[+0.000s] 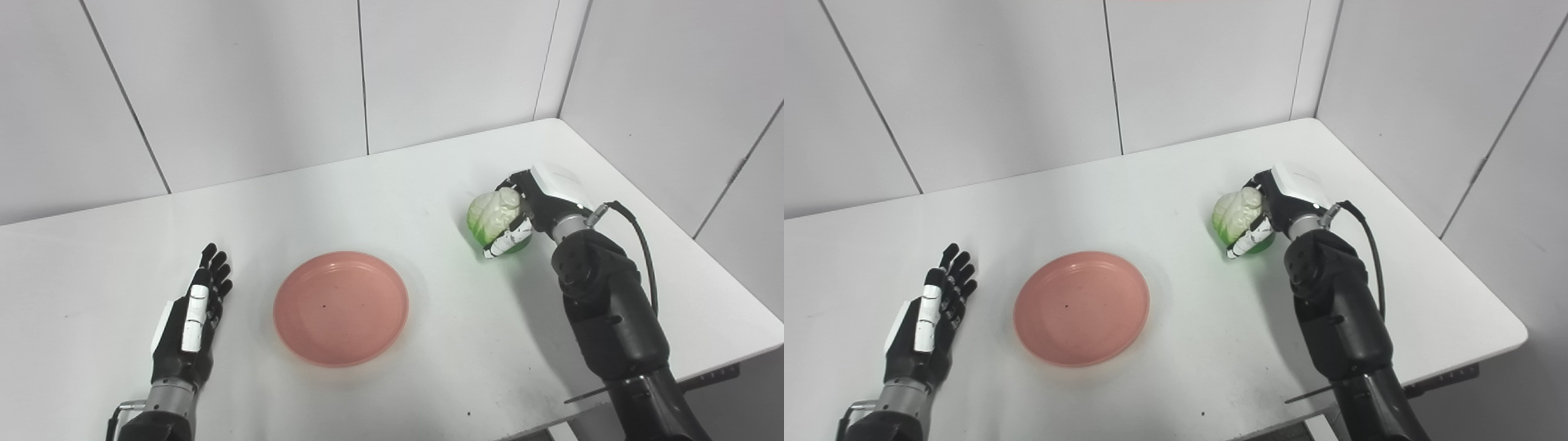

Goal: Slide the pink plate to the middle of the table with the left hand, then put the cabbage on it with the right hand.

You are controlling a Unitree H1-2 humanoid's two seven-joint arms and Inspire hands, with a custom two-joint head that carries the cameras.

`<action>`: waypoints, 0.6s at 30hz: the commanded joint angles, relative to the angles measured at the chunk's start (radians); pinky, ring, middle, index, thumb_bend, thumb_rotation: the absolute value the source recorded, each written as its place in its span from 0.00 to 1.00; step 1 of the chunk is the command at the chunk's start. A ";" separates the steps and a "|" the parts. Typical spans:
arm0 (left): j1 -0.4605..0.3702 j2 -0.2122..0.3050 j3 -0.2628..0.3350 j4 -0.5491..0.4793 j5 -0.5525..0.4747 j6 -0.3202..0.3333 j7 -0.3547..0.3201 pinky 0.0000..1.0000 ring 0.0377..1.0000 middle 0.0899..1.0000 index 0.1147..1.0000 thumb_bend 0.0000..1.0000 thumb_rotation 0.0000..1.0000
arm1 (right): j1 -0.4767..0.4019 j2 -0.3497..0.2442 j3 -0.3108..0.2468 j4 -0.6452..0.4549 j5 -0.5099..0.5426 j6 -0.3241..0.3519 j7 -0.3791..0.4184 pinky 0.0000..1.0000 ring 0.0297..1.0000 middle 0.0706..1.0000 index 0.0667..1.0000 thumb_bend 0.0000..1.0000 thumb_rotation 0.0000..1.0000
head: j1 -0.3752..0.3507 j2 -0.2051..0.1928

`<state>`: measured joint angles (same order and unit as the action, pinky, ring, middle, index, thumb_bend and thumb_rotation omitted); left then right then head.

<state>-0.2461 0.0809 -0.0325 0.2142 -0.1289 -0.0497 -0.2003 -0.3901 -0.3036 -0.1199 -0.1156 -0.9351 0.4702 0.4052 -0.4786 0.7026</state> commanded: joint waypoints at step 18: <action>0.038 -0.111 -0.062 -0.131 0.106 0.071 0.099 1.00 1.00 1.00 1.00 0.68 1.00 | -0.027 0.066 0.128 -0.210 0.283 -0.036 -0.129 0.18 0.22 0.35 0.48 0.52 0.00 | 0.258 0.024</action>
<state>-0.1939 -0.0225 -0.0856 0.1181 -0.0391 0.0117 -0.1144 -0.3909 -0.2309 0.0037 -0.2826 -0.6625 0.4659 0.2945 -0.2290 0.7255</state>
